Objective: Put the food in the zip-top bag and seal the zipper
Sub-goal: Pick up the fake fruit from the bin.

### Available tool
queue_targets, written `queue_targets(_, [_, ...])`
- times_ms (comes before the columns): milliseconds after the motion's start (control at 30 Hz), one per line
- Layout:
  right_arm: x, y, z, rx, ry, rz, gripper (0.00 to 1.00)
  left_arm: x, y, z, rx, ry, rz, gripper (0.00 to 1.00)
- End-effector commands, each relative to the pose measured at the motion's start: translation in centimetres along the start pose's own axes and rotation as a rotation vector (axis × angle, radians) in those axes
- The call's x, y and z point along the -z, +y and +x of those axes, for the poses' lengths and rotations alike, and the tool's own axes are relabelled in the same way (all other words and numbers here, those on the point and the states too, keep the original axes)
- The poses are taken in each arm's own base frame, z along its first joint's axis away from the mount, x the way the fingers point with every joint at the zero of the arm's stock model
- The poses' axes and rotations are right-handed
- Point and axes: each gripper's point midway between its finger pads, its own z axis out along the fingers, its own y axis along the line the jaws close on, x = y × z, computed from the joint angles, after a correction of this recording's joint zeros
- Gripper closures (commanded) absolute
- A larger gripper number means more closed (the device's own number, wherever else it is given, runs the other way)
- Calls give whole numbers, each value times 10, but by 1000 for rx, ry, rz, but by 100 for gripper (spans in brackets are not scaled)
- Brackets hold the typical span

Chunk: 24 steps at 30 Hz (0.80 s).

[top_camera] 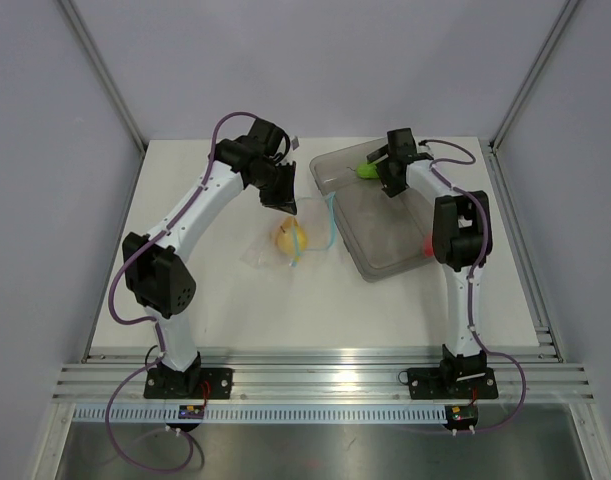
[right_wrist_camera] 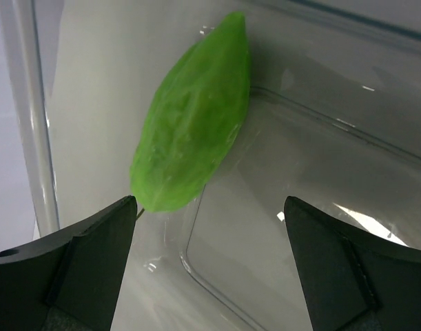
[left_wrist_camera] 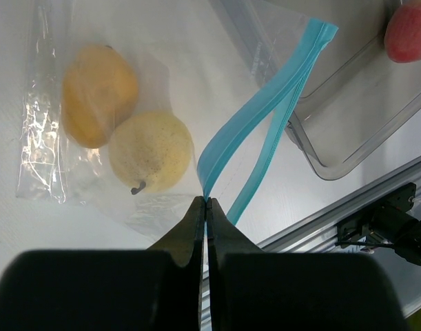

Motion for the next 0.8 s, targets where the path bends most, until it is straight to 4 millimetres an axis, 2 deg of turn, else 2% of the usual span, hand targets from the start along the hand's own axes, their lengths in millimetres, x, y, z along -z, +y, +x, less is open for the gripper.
queue_targets(0, [-5, 17, -21, -40, -87, -17, 5, 12, -7, -5, -29, -39, 43, 100])
queue_targets(267, [-24, 18, -22, -52, -112, -29, 6, 5, -4, -1, -31, -23, 41, 100])
queue_targets(400, [-35, 10, -17, -56, -112, -25, 10, 4, -3, -2, -22, -21, 45, 100])
queue_targets(467, [-34, 17, -19, -63, -128, -61, 16, 5, -3, -2, -22, -23, 44, 100])
queue_targets(633, [-32, 22, -16, -29, -142, -71, 37, 7, -1, -3, -18, -31, 38, 100])
queue_targets(733, [-24, 24, -19, -14, -159, -78, 46, 7, -1, -4, -19, -33, 41, 100])
queue_targets(767, [-13, 32, -24, -11, -172, -100, 48, 7, -1, -4, -19, -32, 40, 100])
